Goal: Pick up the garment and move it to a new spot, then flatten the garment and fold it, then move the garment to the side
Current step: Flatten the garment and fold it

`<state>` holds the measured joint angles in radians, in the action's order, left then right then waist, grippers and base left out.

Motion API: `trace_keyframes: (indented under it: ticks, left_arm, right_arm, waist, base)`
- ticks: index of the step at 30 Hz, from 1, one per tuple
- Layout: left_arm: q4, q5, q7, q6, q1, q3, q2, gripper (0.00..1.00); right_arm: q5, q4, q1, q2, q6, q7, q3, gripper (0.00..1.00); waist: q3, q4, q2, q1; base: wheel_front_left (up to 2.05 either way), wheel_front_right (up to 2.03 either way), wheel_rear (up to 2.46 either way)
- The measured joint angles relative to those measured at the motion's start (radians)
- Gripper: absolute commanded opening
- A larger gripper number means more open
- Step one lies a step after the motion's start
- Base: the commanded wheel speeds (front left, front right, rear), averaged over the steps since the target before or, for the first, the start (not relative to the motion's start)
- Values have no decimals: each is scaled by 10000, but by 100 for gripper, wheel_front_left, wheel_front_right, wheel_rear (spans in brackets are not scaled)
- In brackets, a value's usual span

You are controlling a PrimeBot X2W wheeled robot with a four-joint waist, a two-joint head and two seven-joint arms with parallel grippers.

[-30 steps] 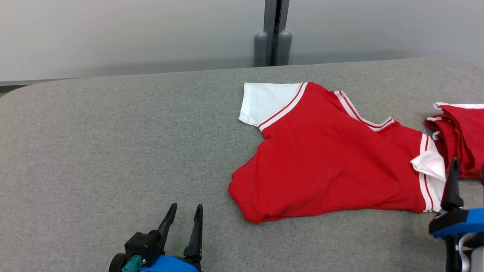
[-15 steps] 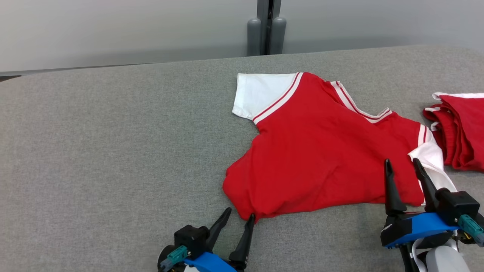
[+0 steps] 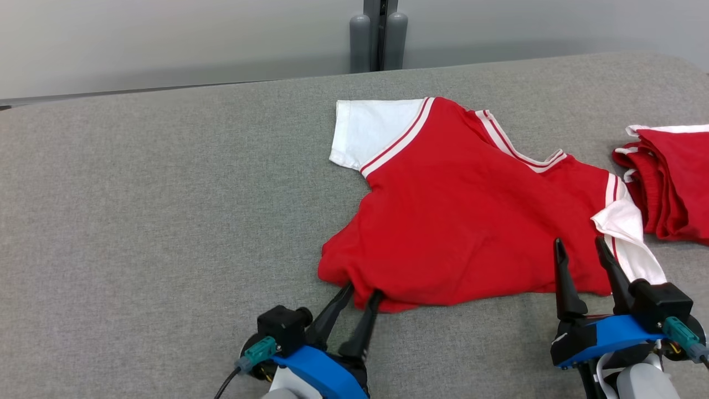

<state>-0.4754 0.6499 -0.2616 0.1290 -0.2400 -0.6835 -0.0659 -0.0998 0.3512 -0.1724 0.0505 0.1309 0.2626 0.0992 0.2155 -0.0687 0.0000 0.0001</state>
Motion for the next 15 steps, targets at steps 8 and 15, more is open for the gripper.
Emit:
trace_keyframes:
  ticks: [8,15]
  left_arm:
    - [688,-640,-2,0,-15,669,33,0]
    - [1881,-1237,-2,0,319,1241,59,0]
  right_arm:
    - [-148,234,-14,0,-2,0,-125,100]
    - [-272,445,39,2,-2,0,-4,100]
  waist:
    - [-58,90,0,0]
    - [-488,472,0,0]
  base:
    - [0,0,0]
    - [0,0,0]
